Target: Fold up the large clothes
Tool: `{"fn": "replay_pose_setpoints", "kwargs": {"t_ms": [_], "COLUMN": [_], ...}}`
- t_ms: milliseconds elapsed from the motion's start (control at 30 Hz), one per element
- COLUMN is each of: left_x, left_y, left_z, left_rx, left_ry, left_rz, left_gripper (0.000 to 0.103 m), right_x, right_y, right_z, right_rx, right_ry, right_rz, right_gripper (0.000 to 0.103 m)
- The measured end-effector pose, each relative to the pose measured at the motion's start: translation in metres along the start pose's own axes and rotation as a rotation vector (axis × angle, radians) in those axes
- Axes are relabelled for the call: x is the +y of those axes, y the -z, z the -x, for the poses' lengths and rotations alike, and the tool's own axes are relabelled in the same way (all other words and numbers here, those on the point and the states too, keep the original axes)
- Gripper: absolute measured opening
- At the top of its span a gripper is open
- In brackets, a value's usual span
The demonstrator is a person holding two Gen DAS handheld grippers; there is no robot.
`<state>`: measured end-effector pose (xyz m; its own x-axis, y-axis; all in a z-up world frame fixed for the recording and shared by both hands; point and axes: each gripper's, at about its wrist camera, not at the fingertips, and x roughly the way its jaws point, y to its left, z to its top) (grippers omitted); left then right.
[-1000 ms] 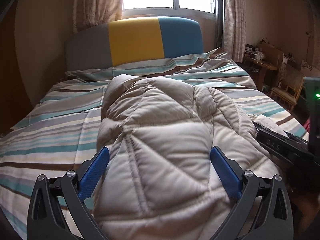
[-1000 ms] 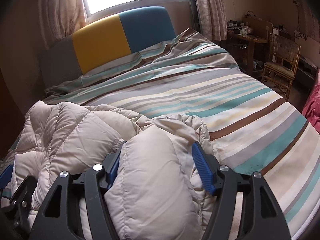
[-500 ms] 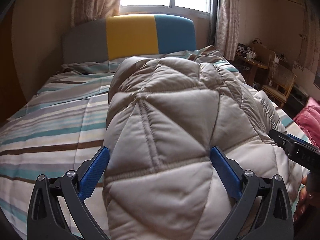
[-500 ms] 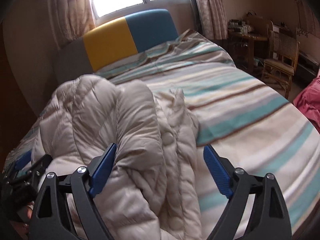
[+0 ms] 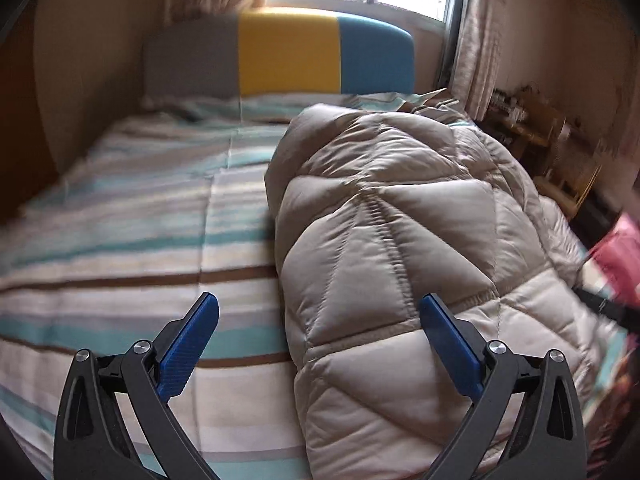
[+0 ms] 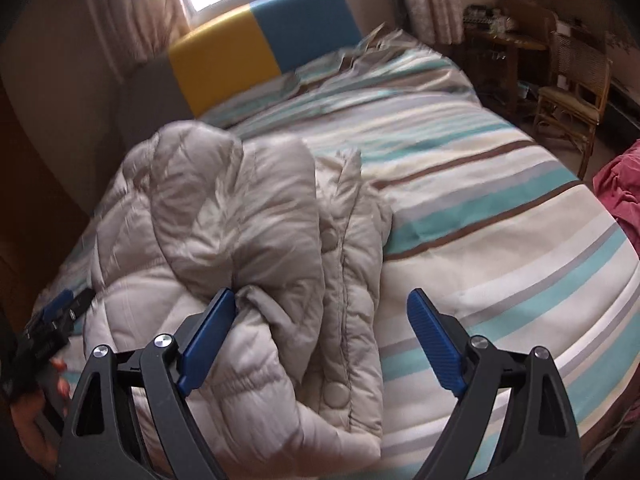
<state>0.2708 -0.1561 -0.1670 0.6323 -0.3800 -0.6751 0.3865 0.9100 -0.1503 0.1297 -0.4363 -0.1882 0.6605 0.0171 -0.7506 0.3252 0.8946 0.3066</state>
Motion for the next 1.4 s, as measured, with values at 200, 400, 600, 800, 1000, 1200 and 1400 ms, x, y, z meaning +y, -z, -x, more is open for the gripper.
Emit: {"fn": "replay_pose_setpoints", "kwargs": {"t_ms": [200,400,600,800,1000,1200,1400], "left_x": [0.014,0.023,0.004,0.006,-0.003,-0.019,-0.024], "left_y": [-0.003,-0.003,-0.001,0.013,0.021,0.010,-0.002], "left_z": [-0.013,-0.028,-0.029,-0.033,-0.026,-0.001,0.028], "left_rx": [0.125,0.222,0.221,0.227,0.186,0.077,-0.056], "left_ry": [0.148,0.256,0.233,0.273,0.304,0.259,0.240], "left_rz": [0.086,0.140,0.024,0.046,0.042,-0.043,-0.118], "left_gripper": [0.100,0.100,0.100,0.100,0.075,0.050,0.042], "right_x": [-0.009,-0.018,-0.013,0.001,0.008,0.026,0.041], "right_y": [0.000,-0.001,-0.005,-0.008,0.008,0.020,0.033], "right_z": [-0.028,-0.049,-0.065,-0.072,-0.059,-0.037,-0.021], "right_rx": [0.135,0.227,0.245,0.228,0.154,0.031,-0.058], "right_ry": [-0.061,-0.142,-0.168,-0.186,-0.247,-0.296,-0.355], "right_rz": [-0.069,-0.109,-0.064,-0.011,0.021,0.104,0.089], "right_gripper": [0.093,0.094,0.095,0.094,0.071,0.057,0.054]}}
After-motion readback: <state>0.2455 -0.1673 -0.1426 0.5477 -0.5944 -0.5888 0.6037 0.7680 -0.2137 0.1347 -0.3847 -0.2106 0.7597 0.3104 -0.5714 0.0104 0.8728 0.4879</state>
